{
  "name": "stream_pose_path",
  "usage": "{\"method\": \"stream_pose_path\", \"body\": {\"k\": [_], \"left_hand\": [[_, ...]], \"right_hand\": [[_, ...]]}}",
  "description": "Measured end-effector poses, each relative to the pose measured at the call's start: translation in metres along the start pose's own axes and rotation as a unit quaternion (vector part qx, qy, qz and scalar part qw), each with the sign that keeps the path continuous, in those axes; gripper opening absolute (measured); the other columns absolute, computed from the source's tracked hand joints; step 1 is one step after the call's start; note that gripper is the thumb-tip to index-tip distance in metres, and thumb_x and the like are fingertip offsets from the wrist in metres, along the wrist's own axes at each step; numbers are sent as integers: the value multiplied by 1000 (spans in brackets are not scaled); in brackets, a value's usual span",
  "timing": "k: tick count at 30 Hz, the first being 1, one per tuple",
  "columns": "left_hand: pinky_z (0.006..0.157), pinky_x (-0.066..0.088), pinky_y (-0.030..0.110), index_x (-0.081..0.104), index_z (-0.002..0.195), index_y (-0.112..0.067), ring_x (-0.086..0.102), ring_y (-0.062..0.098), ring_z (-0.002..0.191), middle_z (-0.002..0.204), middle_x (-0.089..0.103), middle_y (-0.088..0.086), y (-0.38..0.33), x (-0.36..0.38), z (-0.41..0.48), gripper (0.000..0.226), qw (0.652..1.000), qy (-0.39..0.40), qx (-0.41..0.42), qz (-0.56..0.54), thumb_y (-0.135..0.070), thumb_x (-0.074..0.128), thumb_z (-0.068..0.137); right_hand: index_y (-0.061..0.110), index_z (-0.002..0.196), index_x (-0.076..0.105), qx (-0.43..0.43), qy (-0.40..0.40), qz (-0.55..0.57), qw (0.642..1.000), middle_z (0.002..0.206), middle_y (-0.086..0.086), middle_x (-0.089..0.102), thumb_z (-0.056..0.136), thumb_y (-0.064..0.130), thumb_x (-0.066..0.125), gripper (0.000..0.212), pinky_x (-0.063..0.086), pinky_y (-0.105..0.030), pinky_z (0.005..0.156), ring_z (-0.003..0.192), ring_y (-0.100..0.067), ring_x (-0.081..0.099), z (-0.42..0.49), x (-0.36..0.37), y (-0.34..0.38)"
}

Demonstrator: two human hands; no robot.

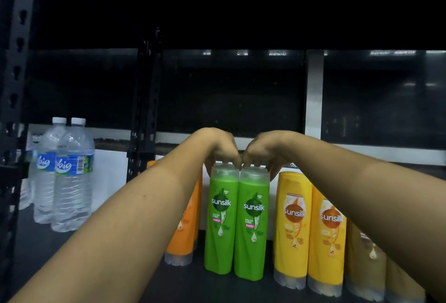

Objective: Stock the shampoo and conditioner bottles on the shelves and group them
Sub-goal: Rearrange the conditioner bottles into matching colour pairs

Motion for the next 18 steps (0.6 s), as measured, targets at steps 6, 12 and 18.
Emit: {"method": "stream_pose_path", "body": {"k": [6, 12, 18], "left_hand": [[80, 63, 54, 73, 111, 2, 75, 45, 87, 97, 69, 13, 5, 2, 4, 31, 999, -22, 14, -26, -14, 79, 85], [77, 63, 55, 75, 106, 0, 73, 45, 97, 106, 69, 21, 10, 3, 5, 31, 998, -49, 36, -25, -20, 82, 84], [71, 65, 48, 78, 102, -4, 73, 39, 97, 109, 71, 22, 15, 5, 6, 32, 994, -90, 54, -14, -27, 84, 81]], "right_hand": [[8, 95, 61, 27, 52, 24, 998, 144, -20, 50, 97, 16, 59, 8, 53, -52, 101, 116, -39, 65, -7, 8, 1], [3, 128, 57, 27, 25, 43, 998, 151, -25, 42, 93, 14, 68, 38, 56, -57, 93, 124, -47, 58, -5, 7, 2], [1, 118, 58, 23, 3, 52, 998, 145, -26, 49, 87, 16, 75, 38, 60, -58, 83, 112, -50, 64, -8, 5, -3]]}}
Point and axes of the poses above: each hand's wrist, its own z-axis towards the middle knuckle, its own x-axis out of the palm, y = z × x, the point moved 1 cm from there along z, towards the middle knuckle
